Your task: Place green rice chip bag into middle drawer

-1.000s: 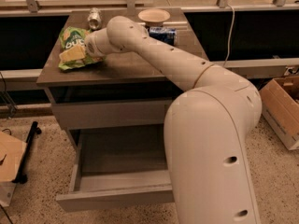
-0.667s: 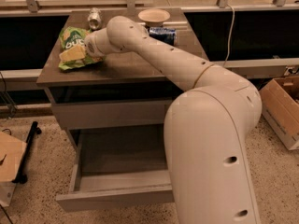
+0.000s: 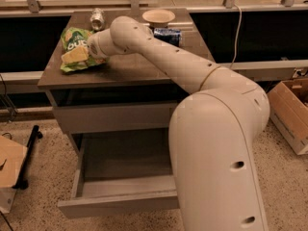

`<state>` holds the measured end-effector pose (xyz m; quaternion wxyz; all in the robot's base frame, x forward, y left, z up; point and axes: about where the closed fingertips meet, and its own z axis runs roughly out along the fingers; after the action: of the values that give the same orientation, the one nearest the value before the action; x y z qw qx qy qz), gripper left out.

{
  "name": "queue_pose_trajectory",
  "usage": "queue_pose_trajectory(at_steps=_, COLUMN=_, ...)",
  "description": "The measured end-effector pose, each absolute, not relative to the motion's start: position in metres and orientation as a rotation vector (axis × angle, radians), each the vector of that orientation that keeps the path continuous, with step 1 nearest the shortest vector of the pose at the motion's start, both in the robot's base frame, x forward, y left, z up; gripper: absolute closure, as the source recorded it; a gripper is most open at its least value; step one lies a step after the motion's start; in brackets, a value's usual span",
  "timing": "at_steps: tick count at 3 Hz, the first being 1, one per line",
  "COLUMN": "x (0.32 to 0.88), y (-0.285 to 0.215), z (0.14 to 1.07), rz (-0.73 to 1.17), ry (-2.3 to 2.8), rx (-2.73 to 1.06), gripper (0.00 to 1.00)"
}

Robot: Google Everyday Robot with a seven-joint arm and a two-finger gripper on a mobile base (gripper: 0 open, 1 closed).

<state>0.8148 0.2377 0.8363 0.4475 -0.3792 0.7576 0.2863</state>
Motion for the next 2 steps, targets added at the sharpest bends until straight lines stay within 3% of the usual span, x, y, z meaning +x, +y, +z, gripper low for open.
queue_pose_trajectory(at_steps=1, x=0.814, y=0.236, z=0.838, rz=0.702, ry=1.875, rx=-0.939, gripper=0.00)
queue_pose_trajectory(at_steps=2, x=0.805, y=0.225, z=0.850, rz=0.652, ry=1.869, rx=-0.942, gripper=0.00)
